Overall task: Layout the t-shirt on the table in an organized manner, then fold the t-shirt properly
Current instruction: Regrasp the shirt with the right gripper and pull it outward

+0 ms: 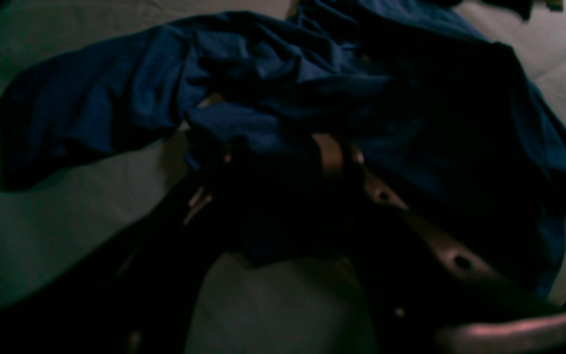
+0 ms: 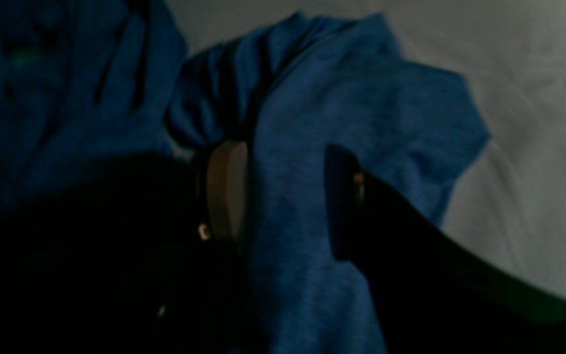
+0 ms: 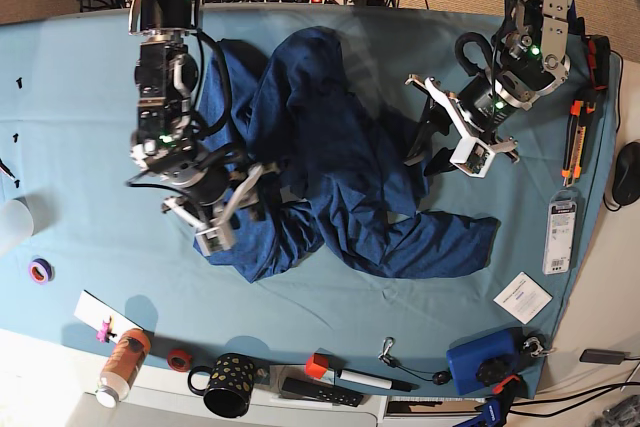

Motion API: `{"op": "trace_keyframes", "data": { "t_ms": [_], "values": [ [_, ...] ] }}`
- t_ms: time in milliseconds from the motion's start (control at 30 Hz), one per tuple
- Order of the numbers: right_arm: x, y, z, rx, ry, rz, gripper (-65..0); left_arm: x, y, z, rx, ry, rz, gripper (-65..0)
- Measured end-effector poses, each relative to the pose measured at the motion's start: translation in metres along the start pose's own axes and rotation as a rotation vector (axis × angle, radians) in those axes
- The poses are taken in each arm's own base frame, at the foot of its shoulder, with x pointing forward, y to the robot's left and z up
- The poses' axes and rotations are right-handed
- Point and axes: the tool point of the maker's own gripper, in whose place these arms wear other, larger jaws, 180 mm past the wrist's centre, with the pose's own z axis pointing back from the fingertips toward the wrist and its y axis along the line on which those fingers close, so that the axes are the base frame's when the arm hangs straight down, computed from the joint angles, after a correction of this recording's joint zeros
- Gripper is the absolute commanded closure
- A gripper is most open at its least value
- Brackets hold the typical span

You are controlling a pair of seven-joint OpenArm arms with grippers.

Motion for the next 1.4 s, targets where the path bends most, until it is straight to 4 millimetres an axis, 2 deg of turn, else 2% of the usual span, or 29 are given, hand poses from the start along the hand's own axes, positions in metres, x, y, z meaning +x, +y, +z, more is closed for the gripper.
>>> {"op": "trace_keyframes", "data": {
  "t_ms": [67, 167, 200, 300, 367, 500, 567, 700, 800, 867, 1000, 1100, 1200, 1300, 1333, 1400],
  "values": [
    [-0.006, 0.010, -0.011, 0.008, 0.013, 0.056, -25.7, 0.000, 0.000, 0.000, 0.000, 0.001, 0.000, -21.3],
    [-0.036, 0.012, -0.030, -0.005, 0.122, 0.114, -25.4, 0.000, 0.000, 0.000, 0.000, -0.001, 0.000, -21.3],
    [-0.041, 0.011, -0.035, -0.007, 0.125, 0.110, -22.6, 0.000, 0.000, 0.000, 0.000, 0.000, 0.001, -21.3],
    [-0.040, -0.004, -0.043, -0.071, 0.157, 0.168, -0.8, 0.001, -0.001, 0.000, -0.001, -0.004, 0.002, -21.3],
    [-0.042, -0.016, -0.040, -0.129, 0.177, 0.200, 0.0, 0.001, 0.000, 0.000, 0.000, -0.004, 0.001, -21.3],
    [-0.043, -0.052, -0.018, -0.302, 0.233, 0.224, 0.0, 0.000, -0.001, 0.000, -0.001, -0.003, 0.003, -21.3],
    [-0.026, -0.072, 0.000, -0.387, 0.205, 0.231, 0.0, 0.000, -0.001, 0.000, 0.000, -0.001, 0.003, -21.3],
    [0.015, -0.090, 0.034, -0.497, 0.112, 0.251, 0.0, 0.000, -0.001, 0.000, 0.000, -0.005, 0.003, -21.3],
    [0.022, -0.108, 0.060, -0.603, 0.106, 0.272, 0.0, 0.000, -0.001, 0.000, 0.000, -0.006, 0.003, -21.3],
    [0.012, -0.127, 0.077, -0.672, 0.125, 0.247, 0.0, 0.000, -0.001, 0.000, 0.000, -0.005, 0.003, -21.3],
    [-0.032, -0.171, 0.113, -0.791, 0.211, 0.113, 0.0, 0.000, -0.001, 0.000, 0.000, -0.005, 0.003, -21.3],
    [-0.065, -0.194, 0.140, -0.844, 0.252, -0.004, 0.0, 0.000, -0.001, 0.000, 0.000, -0.006, 0.003, -21.3],
    [-0.094, -0.209, 0.165, -0.881, 0.261, -0.079, 0.0, 0.000, -0.001, 0.000, 0.000, -0.005, 0.003, -21.3],
    [-0.116, -0.214, 0.180, -0.861, 0.257, -0.173, 0.0, 0.002, -0.002, 0.000, -0.009, -0.015, 0.018, -21.3],
    [-0.121, -0.214, 0.182, -0.839, 0.252, -0.201, -1.9, 0.003, -0.003, 0.000, -0.014, -0.018, 0.023, -21.3],
    [-0.125, -0.213, 0.184, -0.792, 0.236, -0.236, -14.0, 0.004, -0.008, 0.000, -0.041, -0.024, 0.021, -21.3]
  ]
}}
